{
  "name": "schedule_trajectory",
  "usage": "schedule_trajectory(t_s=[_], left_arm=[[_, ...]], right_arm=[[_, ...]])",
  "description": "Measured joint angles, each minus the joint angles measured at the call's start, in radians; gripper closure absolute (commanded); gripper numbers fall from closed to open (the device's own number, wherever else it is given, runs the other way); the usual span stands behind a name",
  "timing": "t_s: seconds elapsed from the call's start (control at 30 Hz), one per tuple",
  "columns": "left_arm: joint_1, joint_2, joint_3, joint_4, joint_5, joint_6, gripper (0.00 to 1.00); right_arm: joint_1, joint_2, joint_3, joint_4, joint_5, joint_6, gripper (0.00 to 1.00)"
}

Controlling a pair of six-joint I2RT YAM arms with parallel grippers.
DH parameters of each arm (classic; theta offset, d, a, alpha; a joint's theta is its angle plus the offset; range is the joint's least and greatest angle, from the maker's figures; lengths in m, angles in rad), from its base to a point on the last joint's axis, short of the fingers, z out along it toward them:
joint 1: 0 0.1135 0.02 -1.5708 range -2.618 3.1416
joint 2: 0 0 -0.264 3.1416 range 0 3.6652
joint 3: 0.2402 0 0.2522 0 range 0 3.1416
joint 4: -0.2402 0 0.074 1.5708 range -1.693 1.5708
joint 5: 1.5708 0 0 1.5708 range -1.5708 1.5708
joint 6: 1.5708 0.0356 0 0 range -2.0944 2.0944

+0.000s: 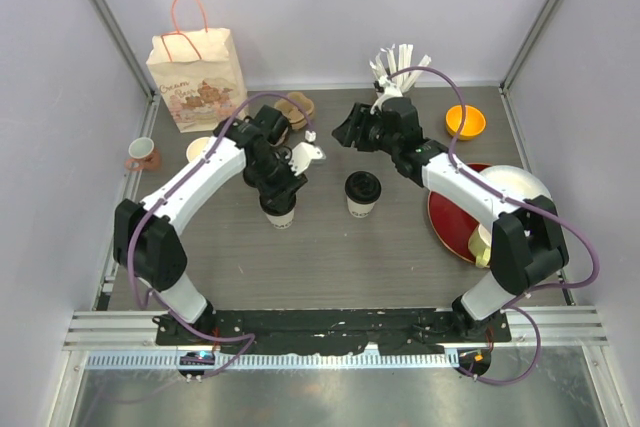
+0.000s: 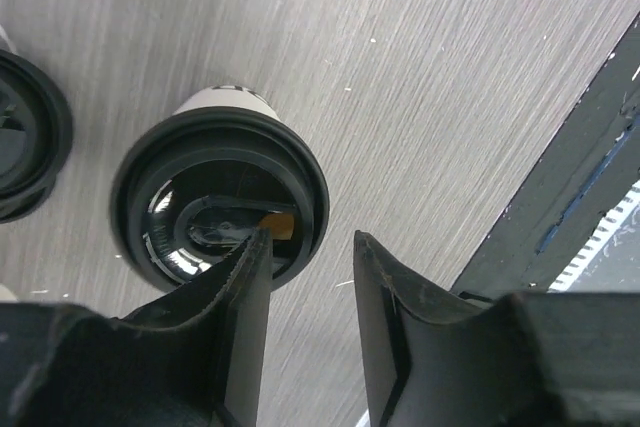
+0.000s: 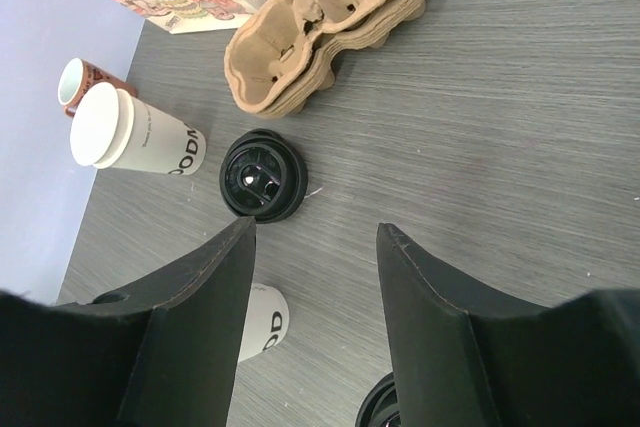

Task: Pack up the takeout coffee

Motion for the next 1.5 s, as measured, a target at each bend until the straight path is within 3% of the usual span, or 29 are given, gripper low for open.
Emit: schedule_trajectory(t_s=[0.23,0.37,0.6,0.73,1.03,1.27,1.5], left_arm=[[0.017,-0.003,0.163,-0.046,0.009,-0.037,0.53],[0.074,-0.024,0.181,-0.050,0.039,-0.098,0.53],[0.359,-0.121,0.019,0.057,0.058,-0.378,0.49],[0.382,-0.169,-0.130,0.104,0.072,-0.521,0.49],[0.394,-0.161,-0.270,0.248,0.121,-0.763,0.51],[0.432,-0.157,-0.315,0.333,0.140,-0.851,0.60],[0.444,-0.156,-0.374,0.391,0.167,-0.900,0.60]], right_arm=[[0.051,0.027,0.045,-0.025,-0.025,-0.024,0.34],[0.112,0.074,0.102,-0.061,-0.054,-0.059,0.32],[0.184,0.151,0.133,-0.134,-0.132,-0.086,0.22],[0.217,0.184,0.135,-0.177,-0.150,-0.103,0.10],[0.258,0.231,0.145,-0.210,-0.157,-0.122,0.14],[0.274,0.250,0.154,-0.198,-0.159,-0.122,0.21],[0.287,0.267,0.167,-0.186,-0.163,-0.122,0.23]])
